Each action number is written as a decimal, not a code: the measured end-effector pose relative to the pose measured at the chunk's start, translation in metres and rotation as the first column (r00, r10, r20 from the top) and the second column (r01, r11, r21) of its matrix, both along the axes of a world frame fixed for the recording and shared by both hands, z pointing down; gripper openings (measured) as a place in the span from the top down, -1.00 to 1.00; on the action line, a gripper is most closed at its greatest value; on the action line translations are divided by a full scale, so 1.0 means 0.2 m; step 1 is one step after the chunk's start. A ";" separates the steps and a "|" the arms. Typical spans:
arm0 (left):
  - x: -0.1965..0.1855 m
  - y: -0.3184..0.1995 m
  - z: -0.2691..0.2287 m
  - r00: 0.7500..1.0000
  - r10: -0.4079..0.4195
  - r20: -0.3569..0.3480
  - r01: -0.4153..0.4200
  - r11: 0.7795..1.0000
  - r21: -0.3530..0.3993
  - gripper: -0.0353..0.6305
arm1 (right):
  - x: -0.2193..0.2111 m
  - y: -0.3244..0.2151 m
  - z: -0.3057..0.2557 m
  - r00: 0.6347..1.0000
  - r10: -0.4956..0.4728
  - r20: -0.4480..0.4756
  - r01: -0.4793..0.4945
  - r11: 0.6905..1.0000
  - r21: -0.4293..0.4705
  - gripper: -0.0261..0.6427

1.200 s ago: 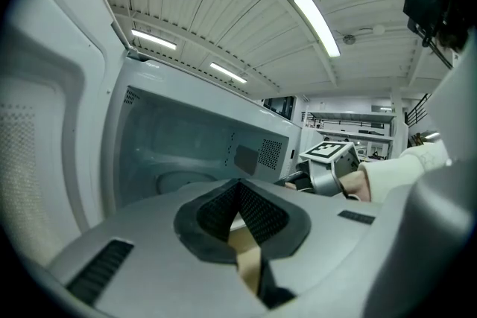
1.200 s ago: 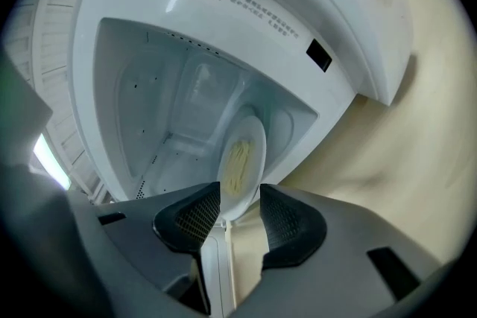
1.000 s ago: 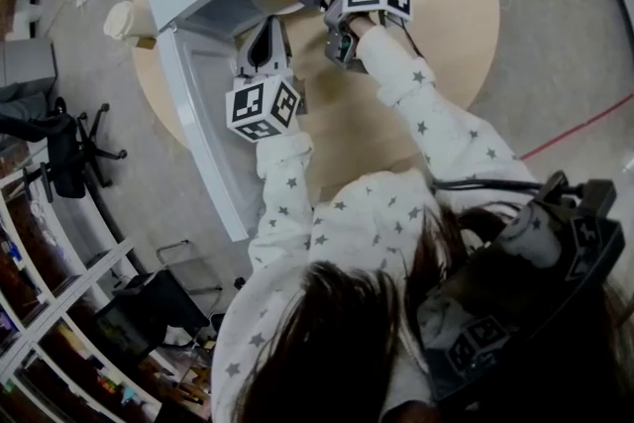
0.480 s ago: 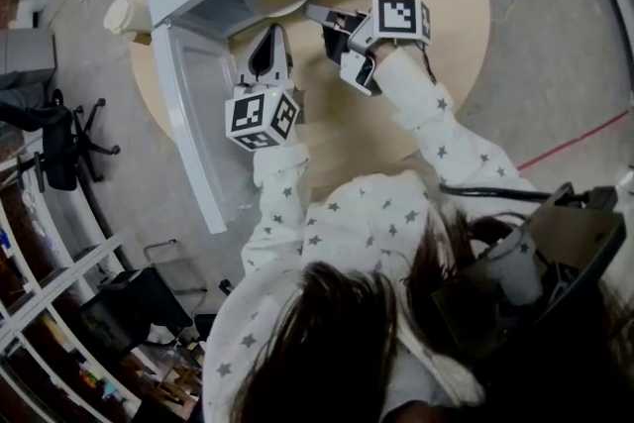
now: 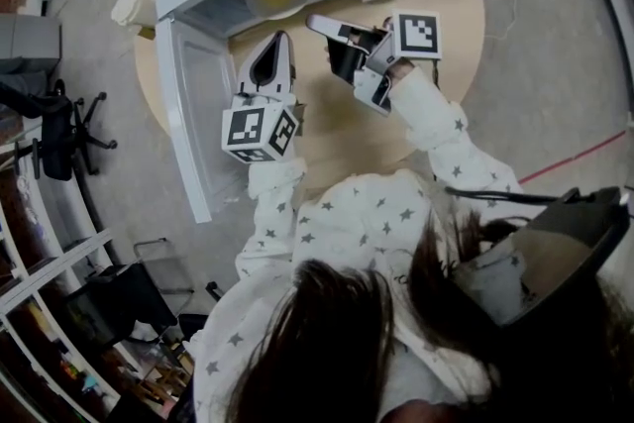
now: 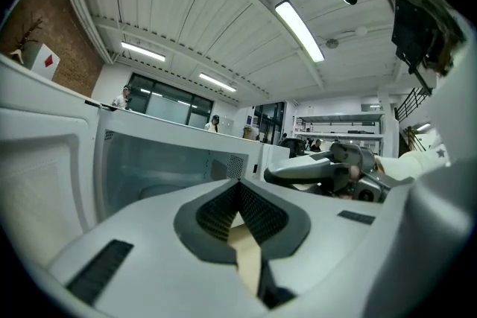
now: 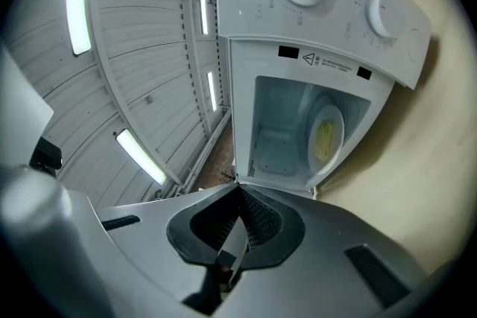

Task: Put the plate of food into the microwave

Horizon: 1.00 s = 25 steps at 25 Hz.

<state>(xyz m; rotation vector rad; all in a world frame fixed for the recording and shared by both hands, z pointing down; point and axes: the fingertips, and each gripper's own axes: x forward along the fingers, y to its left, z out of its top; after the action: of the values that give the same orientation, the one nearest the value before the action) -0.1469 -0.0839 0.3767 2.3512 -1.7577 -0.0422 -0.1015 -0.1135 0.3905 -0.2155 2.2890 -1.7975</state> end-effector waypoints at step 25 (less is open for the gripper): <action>0.17 0.18 -0.12 1.000 0.028 -0.001 -0.028 0.998 0.048 0.89 | 0.14 0.19 -0.14 0.989 0.005 0.149 -0.004 1.000 -0.007 0.90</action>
<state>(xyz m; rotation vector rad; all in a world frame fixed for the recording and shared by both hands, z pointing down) -0.1132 -0.0476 0.3518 2.4078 -1.7418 -0.0833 -0.0728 -0.0763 0.3631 -0.0836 2.1780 -1.7567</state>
